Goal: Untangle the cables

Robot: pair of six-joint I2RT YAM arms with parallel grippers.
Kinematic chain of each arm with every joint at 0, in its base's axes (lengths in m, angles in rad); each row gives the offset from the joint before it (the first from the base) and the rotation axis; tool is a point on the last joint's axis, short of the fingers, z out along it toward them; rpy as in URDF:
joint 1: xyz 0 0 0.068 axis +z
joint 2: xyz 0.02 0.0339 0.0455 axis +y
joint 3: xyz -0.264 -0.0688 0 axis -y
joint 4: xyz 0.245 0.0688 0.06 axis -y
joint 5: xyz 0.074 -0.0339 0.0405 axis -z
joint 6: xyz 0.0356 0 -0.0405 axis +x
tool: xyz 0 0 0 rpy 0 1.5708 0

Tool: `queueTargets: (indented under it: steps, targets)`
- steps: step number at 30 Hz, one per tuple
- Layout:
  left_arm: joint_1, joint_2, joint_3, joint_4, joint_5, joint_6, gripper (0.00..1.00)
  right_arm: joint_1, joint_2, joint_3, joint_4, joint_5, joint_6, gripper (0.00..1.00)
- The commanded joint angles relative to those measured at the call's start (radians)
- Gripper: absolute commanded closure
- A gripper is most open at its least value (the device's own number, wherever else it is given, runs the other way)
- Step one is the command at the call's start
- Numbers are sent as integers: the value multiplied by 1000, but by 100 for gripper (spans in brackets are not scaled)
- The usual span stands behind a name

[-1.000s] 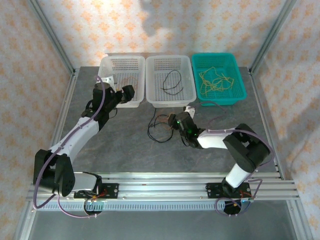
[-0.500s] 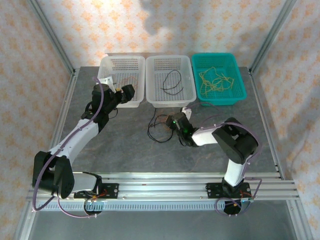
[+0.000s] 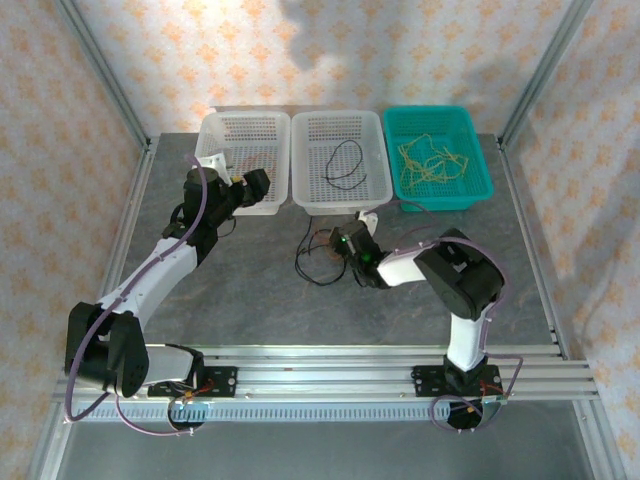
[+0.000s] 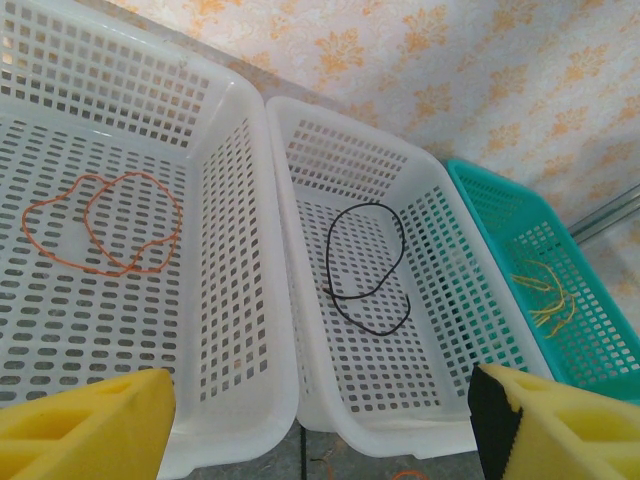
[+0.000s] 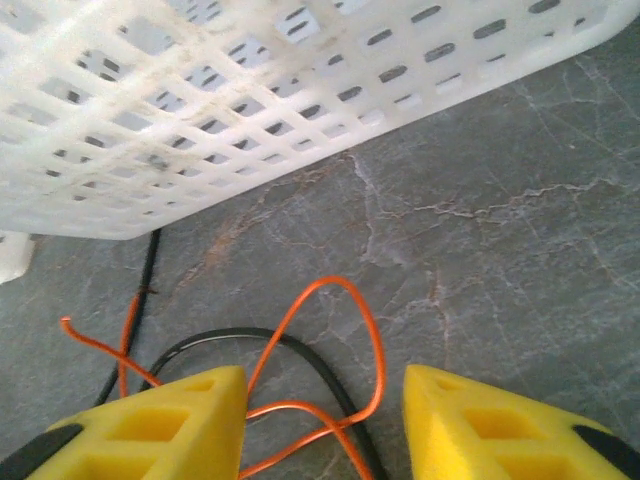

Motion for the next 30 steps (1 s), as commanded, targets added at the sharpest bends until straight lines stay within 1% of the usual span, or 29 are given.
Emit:
queueTargets:
  steps: [1,5,9,13,15,21,25,30]
  targets:
    - [-4,-18,4,-2,-9,14,22,-10,23,19,13,19,-16,59]
    - [-4,-17,2,-4,1,11,22,-11,23,20,18,-8,-30,68]
    - [-6,-24,-34,26,48,-18,22,-10,-1,4,25,-13,-50,80]
    - [-10,-40,-92,70,82,-42,22,-11,-50,-22,32,-15,-68,91]
    - [-12,-47,-120,93,101,-49,22,-10,-88,-39,25,-10,-78,95]
    - [-24,-52,-167,165,196,-34,21,-11,-250,-106,-35,-5,-146,100]
    - [-44,-42,-176,191,233,-1,21,-10,-378,-151,-74,-47,-247,100]
    - [-58,-25,-173,258,329,44,20,-10,-516,-109,-206,-93,-389,100]
